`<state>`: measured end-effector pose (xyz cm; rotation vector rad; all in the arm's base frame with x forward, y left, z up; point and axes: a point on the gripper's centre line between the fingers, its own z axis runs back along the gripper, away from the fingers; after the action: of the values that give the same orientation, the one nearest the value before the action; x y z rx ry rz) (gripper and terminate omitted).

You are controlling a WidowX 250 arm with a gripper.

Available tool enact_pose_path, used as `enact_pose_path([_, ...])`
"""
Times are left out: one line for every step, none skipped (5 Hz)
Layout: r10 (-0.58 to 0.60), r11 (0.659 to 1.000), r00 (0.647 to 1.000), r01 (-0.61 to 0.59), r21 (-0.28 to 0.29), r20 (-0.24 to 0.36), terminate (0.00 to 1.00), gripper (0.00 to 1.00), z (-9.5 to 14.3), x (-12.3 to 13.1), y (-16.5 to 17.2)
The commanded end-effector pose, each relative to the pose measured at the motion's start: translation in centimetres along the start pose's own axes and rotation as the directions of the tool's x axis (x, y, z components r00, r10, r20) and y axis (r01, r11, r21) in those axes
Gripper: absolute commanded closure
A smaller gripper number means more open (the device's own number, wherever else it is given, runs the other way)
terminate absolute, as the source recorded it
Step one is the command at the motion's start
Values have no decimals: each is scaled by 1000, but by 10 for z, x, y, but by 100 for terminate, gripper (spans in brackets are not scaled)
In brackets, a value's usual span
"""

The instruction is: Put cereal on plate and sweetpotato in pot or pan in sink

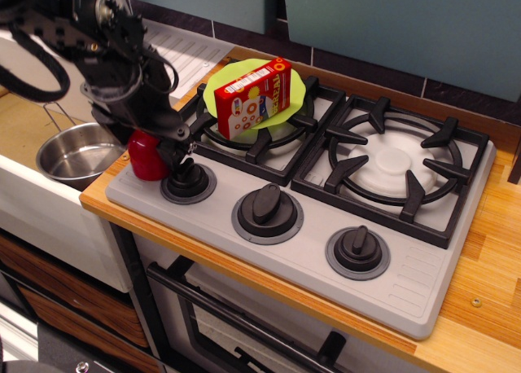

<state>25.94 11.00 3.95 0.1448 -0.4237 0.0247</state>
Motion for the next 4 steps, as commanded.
enact_pose_path([-25,1000,998,25,-2,51,0,0,3,8,5])
enact_pose_path([-37,999,997,39,-30,65,0,0,2,6,7])
enact_pose_path([-13,997,998,18,-79,69,0,100,3,5,7])
enact_pose_path([3,994,999,3,-112,51,0,100,10,6,9])
